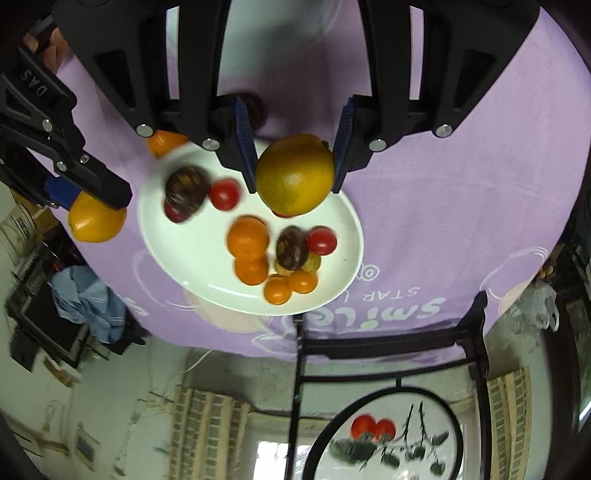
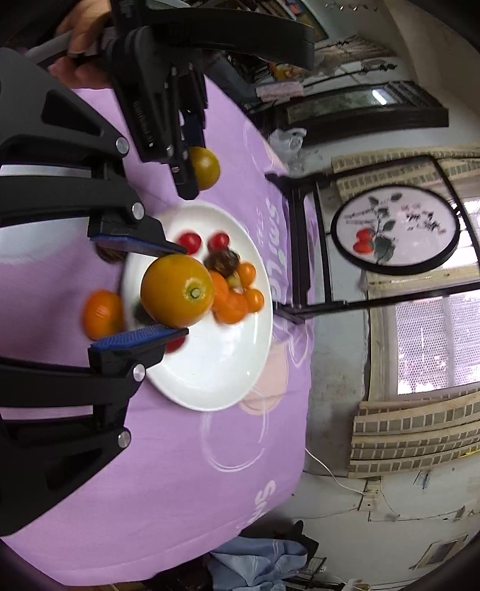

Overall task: Organize fruits
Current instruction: 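Place the tangerine and yellow fruit on the white plate, opening both grippers, then grasp the last tangerine with the right gripper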

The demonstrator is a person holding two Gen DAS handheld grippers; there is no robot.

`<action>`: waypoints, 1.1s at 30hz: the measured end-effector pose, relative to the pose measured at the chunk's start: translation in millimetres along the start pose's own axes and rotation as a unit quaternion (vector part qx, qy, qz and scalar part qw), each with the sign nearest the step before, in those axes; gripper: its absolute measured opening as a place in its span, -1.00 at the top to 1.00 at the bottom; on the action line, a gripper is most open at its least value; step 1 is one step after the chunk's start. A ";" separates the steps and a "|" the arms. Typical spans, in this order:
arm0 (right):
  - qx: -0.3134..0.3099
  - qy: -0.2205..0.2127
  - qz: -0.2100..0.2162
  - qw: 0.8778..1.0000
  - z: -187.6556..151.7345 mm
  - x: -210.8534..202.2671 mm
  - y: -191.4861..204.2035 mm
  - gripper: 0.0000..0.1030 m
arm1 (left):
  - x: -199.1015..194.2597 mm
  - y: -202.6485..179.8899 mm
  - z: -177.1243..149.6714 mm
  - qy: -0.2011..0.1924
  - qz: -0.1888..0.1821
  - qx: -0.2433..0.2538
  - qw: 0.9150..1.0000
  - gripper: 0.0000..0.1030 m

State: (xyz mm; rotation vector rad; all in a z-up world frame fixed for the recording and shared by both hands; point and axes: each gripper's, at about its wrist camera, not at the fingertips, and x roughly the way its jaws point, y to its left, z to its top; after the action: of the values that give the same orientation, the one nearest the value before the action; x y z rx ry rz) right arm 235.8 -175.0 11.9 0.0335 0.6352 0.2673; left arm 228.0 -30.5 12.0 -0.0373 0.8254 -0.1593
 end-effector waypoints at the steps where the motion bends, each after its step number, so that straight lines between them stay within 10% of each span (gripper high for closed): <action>1: -0.002 0.005 -0.005 1.000 3.2 9.8 -1.5 0.28 | 10.2 0.2 3.8 0.007 0.003 -0.006 1.000 0.24; 8: 0.021 0.033 -0.022 0.999 12.2 57.0 -20.9 0.25 | 45.1 8.6 13.0 0.034 0.003 -0.033 0.999 0.23; 12: 0.041 0.009 -0.026 0.999 12.6 50.9 -29.1 -0.11 | 39.6 11.8 15.3 0.008 0.009 -0.045 0.999 -0.43; 33: 0.006 0.040 -0.005 0.999 -41.0 -9.9 -19.1 -0.11 | -29.1 5.4 -27.3 -0.032 -0.004 -0.037 0.999 -0.62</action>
State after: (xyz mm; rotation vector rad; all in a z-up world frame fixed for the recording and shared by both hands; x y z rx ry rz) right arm 208.4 -198.1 -17.5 0.0317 0.7158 0.2551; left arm 189.3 -19.9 14.2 -0.1146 0.7665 -0.1346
